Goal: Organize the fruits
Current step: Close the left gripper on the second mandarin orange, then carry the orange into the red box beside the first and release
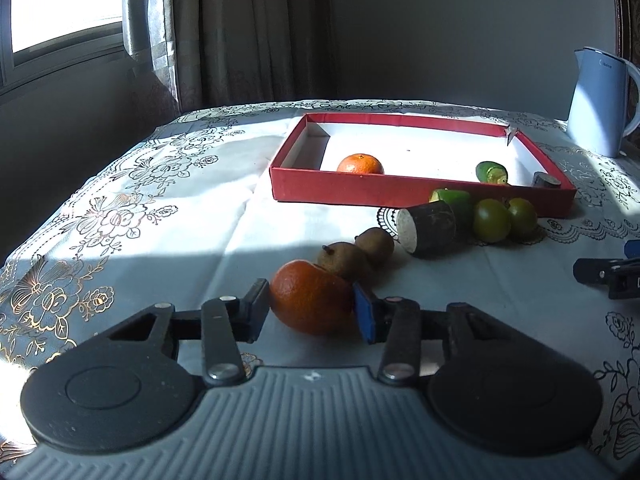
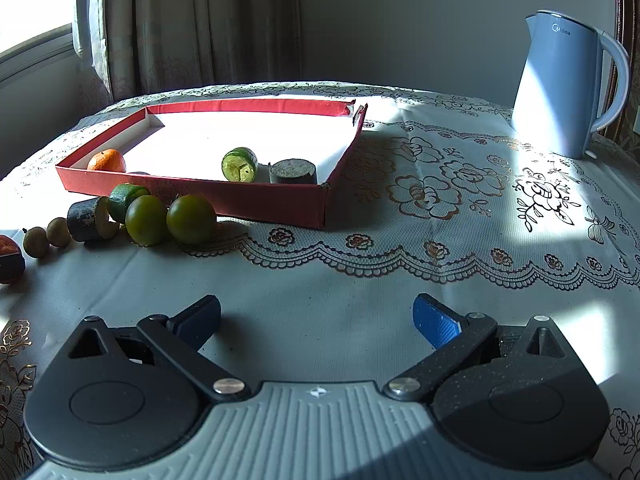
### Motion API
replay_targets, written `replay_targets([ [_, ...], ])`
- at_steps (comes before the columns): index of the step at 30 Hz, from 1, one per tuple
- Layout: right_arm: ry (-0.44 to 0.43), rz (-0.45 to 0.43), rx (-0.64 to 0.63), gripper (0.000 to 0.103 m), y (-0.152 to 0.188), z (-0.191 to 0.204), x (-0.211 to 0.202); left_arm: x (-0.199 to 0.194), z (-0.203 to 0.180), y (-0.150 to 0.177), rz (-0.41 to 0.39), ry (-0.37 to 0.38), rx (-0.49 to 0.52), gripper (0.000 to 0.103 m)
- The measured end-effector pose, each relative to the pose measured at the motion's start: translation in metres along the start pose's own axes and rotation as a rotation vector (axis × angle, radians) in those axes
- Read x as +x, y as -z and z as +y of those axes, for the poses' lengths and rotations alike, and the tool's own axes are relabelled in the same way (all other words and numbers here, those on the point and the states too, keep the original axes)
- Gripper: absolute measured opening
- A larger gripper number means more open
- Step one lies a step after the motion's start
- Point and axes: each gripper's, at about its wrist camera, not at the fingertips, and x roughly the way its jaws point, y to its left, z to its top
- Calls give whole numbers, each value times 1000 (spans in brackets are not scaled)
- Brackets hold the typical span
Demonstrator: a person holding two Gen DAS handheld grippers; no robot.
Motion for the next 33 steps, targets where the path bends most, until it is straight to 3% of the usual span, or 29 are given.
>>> replay_targets([
  [14,-1,0,0,103,0,0,0,-9,-12,-7,-24,22,10,40],
  [21,-1,0,0,103,0,0,0,-7,-18,-42,-100,25,47,40],
  [28,-1,0,0,103,0,0,0,32,-15,-91,-131,31,50,40],
  [33,-1,0,0,103,0,0,0,74,-5,-112,-90,32,6,40],
])
